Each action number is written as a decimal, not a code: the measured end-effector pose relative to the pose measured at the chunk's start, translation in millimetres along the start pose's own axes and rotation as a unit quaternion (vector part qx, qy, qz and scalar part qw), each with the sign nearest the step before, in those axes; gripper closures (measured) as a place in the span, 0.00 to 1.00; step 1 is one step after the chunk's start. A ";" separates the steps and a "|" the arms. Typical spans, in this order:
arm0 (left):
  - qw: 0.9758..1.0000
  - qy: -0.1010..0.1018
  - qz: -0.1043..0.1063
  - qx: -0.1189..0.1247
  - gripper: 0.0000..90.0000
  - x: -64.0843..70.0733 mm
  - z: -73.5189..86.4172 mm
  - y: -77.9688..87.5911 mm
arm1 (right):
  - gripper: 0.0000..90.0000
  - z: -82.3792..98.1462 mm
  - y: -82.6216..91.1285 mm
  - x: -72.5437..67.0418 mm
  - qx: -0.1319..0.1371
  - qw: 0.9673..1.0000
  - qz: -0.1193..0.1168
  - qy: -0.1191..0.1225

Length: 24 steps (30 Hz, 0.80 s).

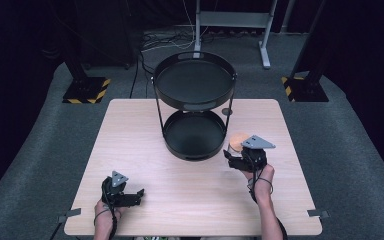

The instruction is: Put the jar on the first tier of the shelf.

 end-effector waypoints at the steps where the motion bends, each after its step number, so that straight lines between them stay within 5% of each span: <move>1: 1.000 0.000 0.000 0.000 0.04 0.0 0.0 0.0 | 0.28 -1.0 -0.8 -0.2 0.000 1.000 -0.001 0.000; 24: 1.000 0.000 0.000 0.000 0.04 0.0 0.0 0.0 | 0.28 -15.3 -17.2 -2.1 -0.005 1.000 -0.009 0.004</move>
Point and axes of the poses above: each handheld gripper's, and its own axes: y roughly backward along the jaws, z roughly out of its underside, x roughly to its right, the point moved 1 cm from there along -y, roughly forward along the jaws, and after that the axes turned 14 degrees about -x, right-handed, at the moved point
